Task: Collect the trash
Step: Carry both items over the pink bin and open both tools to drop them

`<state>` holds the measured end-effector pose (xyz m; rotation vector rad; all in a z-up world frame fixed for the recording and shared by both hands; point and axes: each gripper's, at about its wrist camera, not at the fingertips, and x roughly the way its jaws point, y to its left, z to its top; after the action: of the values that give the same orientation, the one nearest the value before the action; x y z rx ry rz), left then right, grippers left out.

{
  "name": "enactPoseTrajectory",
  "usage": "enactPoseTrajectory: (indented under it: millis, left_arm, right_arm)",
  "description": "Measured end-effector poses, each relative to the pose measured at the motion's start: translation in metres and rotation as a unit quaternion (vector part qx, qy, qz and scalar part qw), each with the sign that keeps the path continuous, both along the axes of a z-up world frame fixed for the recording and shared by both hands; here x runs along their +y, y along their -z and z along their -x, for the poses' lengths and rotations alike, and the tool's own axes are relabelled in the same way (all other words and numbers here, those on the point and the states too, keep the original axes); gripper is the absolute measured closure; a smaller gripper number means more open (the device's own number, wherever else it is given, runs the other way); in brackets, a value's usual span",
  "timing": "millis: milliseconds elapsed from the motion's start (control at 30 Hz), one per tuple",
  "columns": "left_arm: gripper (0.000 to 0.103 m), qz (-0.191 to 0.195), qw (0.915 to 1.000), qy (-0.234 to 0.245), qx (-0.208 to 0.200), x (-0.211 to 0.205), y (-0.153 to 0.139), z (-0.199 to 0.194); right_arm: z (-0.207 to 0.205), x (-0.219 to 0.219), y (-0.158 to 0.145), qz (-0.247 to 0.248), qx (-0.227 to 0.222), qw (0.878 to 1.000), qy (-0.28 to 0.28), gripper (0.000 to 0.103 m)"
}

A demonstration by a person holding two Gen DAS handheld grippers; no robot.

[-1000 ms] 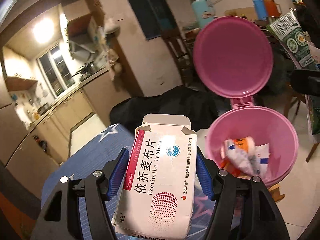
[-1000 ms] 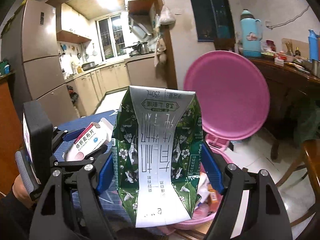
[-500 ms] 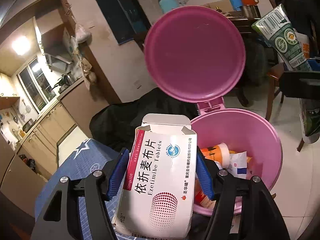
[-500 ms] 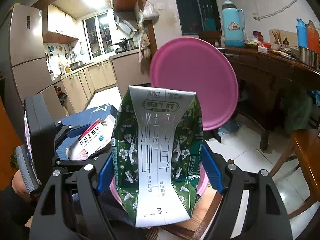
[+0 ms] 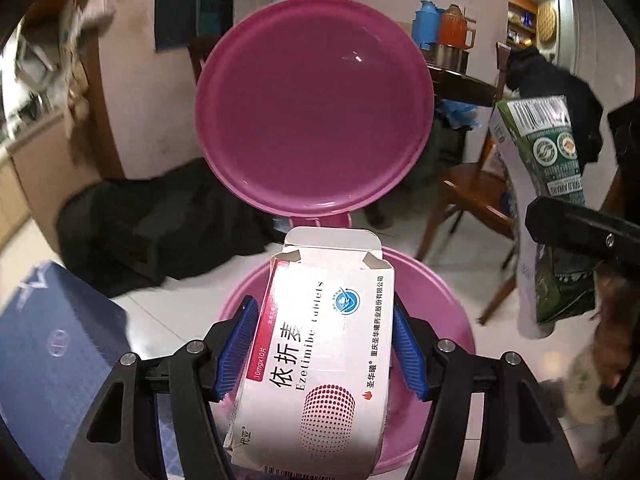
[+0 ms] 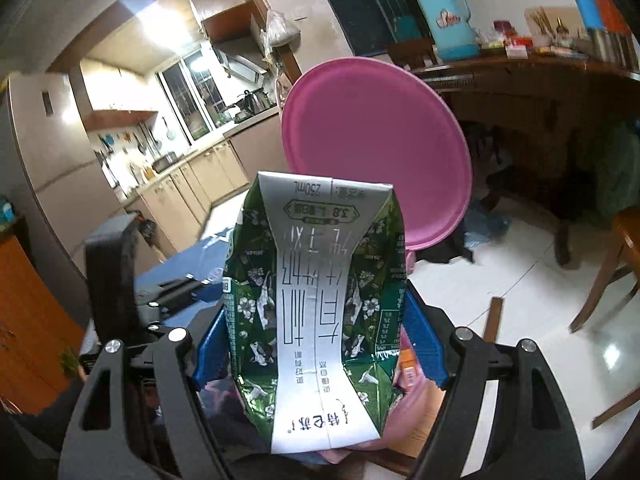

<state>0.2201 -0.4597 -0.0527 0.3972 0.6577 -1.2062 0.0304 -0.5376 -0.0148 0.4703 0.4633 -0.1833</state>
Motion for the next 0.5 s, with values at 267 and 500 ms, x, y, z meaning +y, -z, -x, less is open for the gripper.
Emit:
enactPoseTrajectory:
  millis: [267, 500]
  left_arm:
    - [0.037, 0.021, 0.999, -0.006, 0.04, -0.001, 0.016, -0.016]
    - [0.027, 0.01, 0.9989, -0.014, 0.044, -0.008, 0.03, -0.027]
  right_arm:
    - [-0.018, -0.009, 0.017, -0.05, -0.015, 0.999, -0.008, 0.029]
    - [-0.029, -0.022, 0.035, -0.079, -0.01, 0.997, 0.005, 0.016]
